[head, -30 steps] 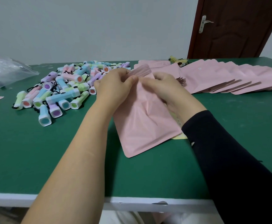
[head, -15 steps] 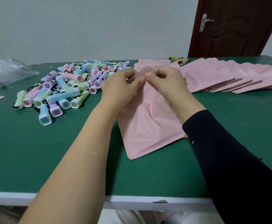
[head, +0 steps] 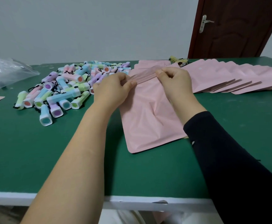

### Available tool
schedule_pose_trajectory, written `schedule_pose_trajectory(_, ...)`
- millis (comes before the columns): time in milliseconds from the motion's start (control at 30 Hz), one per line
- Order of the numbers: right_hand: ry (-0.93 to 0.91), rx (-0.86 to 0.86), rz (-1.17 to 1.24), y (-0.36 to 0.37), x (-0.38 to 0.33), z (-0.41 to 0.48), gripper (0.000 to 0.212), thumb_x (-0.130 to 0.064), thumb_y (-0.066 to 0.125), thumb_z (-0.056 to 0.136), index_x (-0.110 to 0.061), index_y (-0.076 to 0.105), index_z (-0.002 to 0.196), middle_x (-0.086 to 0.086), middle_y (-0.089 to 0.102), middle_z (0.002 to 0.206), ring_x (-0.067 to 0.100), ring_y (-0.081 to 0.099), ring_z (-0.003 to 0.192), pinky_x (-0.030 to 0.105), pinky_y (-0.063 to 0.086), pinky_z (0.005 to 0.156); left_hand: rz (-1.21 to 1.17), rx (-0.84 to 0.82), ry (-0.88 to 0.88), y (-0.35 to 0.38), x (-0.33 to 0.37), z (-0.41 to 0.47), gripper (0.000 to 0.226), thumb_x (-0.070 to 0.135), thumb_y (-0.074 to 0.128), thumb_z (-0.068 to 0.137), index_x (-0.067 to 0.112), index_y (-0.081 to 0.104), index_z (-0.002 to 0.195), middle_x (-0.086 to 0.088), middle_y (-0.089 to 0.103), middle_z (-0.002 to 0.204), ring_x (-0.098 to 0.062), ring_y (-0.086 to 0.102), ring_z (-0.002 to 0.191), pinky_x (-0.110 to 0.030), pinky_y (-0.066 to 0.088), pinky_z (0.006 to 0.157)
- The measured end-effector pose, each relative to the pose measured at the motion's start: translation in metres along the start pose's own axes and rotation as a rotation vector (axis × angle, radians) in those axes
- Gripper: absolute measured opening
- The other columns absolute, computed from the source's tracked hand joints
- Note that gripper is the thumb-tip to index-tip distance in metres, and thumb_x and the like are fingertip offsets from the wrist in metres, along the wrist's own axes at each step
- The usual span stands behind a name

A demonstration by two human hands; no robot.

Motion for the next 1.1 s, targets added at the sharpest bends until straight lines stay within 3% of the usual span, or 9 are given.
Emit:
schedule_pose_trajectory(100,0.074,0.036,0.089,-0.011,0.005,0.0,0.031,-0.018,0.057,0.096,0.009,0.061,0.081,0.017,0.057,0.074,0.017,0.052,0.073,0.035,0.046,0.071,-0.112,-0.002,-0.036,-0.003,-0.01,0.003,0.043,0.041,0.056,0.096,0.021,0.037,0.064,0.007,0.042,0.06,-0.01,0.043,0.06,-0.027,0.034,0.07)
schedule_pose_trajectory(200,0.14,0.069,0.202,-0.014,0.01,-0.002,0.036,-0.02,0.057,0.097,0.016,0.059,0.098,0.024,0.061,0.119,0.025,0.047,0.117,0.042,0.044,0.094,-0.47,-0.069,-0.11,0.003,-0.018,0.004,0.041,0.033,0.06,0.096,0.018,0.041,0.062,0.015,0.04,0.048,-0.001,0.032,0.041,-0.015,0.025,0.044)
schedule_pose_trajectory(300,0.175,0.031,0.285,-0.007,0.011,-0.002,0.037,-0.022,0.058,0.097,0.015,0.059,0.103,0.022,0.067,0.109,0.014,0.024,0.107,0.045,0.047,0.096,-0.698,-0.08,-0.192,0.005,-0.024,0.001,0.03,0.034,0.064,0.094,0.013,0.059,0.074,0.014,0.05,0.055,-0.005,0.039,0.047,-0.015,0.031,0.05)
schedule_pose_trajectory(500,0.282,-0.049,0.451,0.006,0.021,-0.007,0.016,-0.021,0.064,0.094,-0.007,0.069,0.087,0.03,0.054,0.128,0.028,0.062,0.109,0.055,0.041,0.106,-0.895,-0.046,-0.275,0.009,-0.03,-0.002,0.05,0.028,0.074,0.088,0.024,0.057,0.041,0.014,0.058,0.052,-0.004,0.051,0.047,-0.012,0.04,0.054)
schedule_pose_trajectory(700,0.229,-0.082,0.403,0.007,0.014,-0.006,0.07,-0.028,0.072,0.086,0.023,0.037,0.118,0.04,0.041,0.13,0.027,0.02,0.109,0.065,0.033,0.104,-0.966,-0.102,-0.301,0.015,-0.023,-0.005,0.031,0.035,0.073,0.087,0.006,0.071,0.097,-0.001,0.068,0.083,-0.017,0.056,0.076,-0.031,0.044,0.075)
schedule_pose_trajectory(933,0.247,-0.121,0.373,0.012,0.016,-0.005,0.041,-0.028,0.052,0.1,0.013,0.054,0.095,0.015,0.041,0.082,0.018,0.037,0.089,0.034,0.027,0.077,-1.067,-0.074,-0.341,0.017,-0.023,-0.006,0.016,0.031,0.066,0.094,0.019,0.072,0.086,0.005,0.076,0.086,-0.01,0.07,0.08,-0.03,0.056,0.083)
schedule_pose_trajectory(1000,0.248,-0.112,0.375,0.012,0.013,-0.007,0.046,-0.029,0.048,0.102,0.016,0.054,0.1,0.002,0.04,0.096,0.016,0.03,0.094,0.034,0.034,0.079,-1.1,-0.07,-0.348,0.017,-0.024,-0.005,0.019,0.033,0.063,0.096,0.02,0.07,0.084,0.008,0.075,0.083,-0.009,0.07,0.08,-0.031,0.055,0.087)
schedule_pose_trajectory(1067,0.261,-0.08,0.396,0.011,0.015,-0.007,0.052,-0.03,0.048,0.101,0.021,0.049,0.111,0.038,0.056,0.12,0.034,0.025,0.119,0.045,0.046,0.097,-1.106,-0.083,-0.36,0.021,-0.025,-0.003,0.02,0.034,0.062,0.096,0.019,0.069,0.087,0.005,0.073,0.09,-0.015,0.066,0.088,-0.039,0.048,0.099)
schedule_pose_trajectory(1100,0.276,-0.07,0.413,0.011,0.018,-0.007,0.05,-0.031,0.049,0.101,0.018,0.052,0.113,0.036,0.052,0.125,0.047,0.052,0.117,0.052,0.043,0.103,-1.115,-0.094,-0.368,0.023,-0.026,-0.003,0.019,0.035,0.062,0.096,0.018,0.068,0.089,0.002,0.07,0.095,-0.017,0.062,0.092,-0.041,0.045,0.103)
Point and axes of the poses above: each hand's wrist, its own z-axis towards the middle knuckle, its own y-axis out of the palm, x = y × z, the point moved 10 cm from there along z, towards the middle knuckle
